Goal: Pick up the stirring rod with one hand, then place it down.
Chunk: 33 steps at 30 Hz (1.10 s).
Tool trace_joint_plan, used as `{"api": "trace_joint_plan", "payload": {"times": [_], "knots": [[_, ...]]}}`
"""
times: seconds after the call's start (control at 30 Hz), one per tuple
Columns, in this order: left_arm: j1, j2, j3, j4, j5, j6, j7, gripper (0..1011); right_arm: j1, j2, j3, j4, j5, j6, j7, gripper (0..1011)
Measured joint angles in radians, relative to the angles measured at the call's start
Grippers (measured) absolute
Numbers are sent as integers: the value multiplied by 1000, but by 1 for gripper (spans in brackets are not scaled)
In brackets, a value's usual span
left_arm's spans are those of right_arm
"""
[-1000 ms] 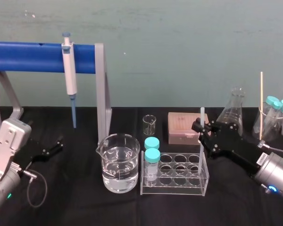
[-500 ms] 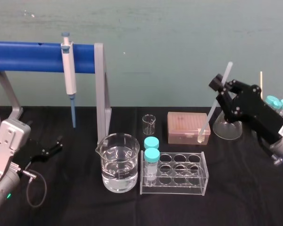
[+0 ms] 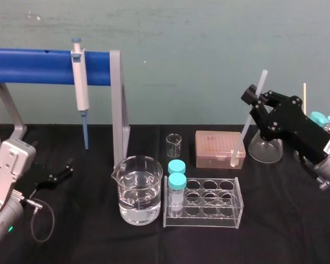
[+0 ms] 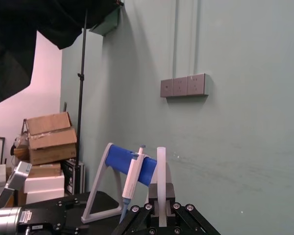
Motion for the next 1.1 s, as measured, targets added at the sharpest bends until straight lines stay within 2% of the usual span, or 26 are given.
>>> {"api": "trace_joint_plan", "payload": {"times": [0.57, 1.1], "knots": [[0, 0, 0, 0, 0, 0, 0, 1000, 7, -3, -7, 11, -11, 26, 8, 72], [0, 0, 0, 0, 0, 0, 0, 1000, -10, 8, 0, -5, -11, 30, 9, 72]]}}
